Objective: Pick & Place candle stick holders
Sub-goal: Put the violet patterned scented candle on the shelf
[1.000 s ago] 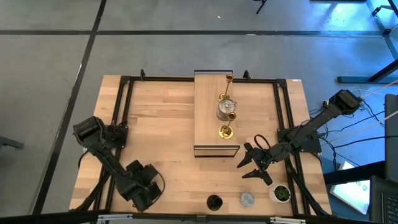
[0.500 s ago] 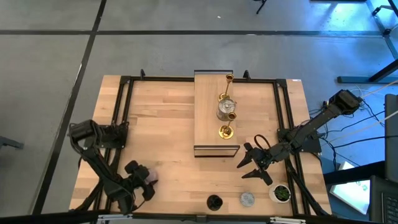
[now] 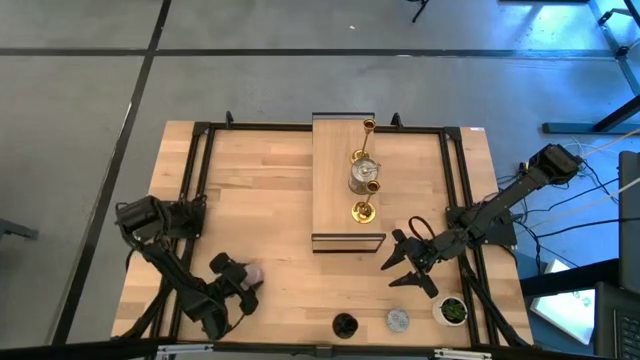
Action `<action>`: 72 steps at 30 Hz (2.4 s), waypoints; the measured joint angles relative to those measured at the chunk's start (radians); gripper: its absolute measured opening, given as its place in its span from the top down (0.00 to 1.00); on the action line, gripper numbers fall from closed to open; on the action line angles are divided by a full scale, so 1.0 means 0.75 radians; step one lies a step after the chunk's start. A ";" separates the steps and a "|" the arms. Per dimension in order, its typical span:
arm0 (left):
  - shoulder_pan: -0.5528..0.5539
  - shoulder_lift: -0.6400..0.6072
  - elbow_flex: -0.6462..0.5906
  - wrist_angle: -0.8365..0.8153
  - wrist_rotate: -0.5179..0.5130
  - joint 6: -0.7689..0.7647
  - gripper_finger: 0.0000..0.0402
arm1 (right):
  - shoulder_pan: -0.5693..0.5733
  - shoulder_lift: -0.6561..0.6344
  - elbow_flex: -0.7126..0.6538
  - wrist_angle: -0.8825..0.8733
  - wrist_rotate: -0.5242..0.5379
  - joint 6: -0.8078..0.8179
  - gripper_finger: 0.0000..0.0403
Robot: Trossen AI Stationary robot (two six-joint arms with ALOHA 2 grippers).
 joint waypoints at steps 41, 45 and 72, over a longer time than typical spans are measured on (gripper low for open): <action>1.694 -0.780 0.014 0.656 1.150 2.546 0.27 | -0.022 0.000 -0.001 0.015 0.029 -0.099 0.40; 1.789 -0.623 0.122 0.672 1.287 2.635 0.27 | -0.042 -0.001 -0.001 0.022 0.032 -0.101 0.40; 1.997 -0.129 0.747 0.353 1.472 2.922 0.26 | -0.120 -0.001 -0.001 -0.016 -0.051 -0.142 0.40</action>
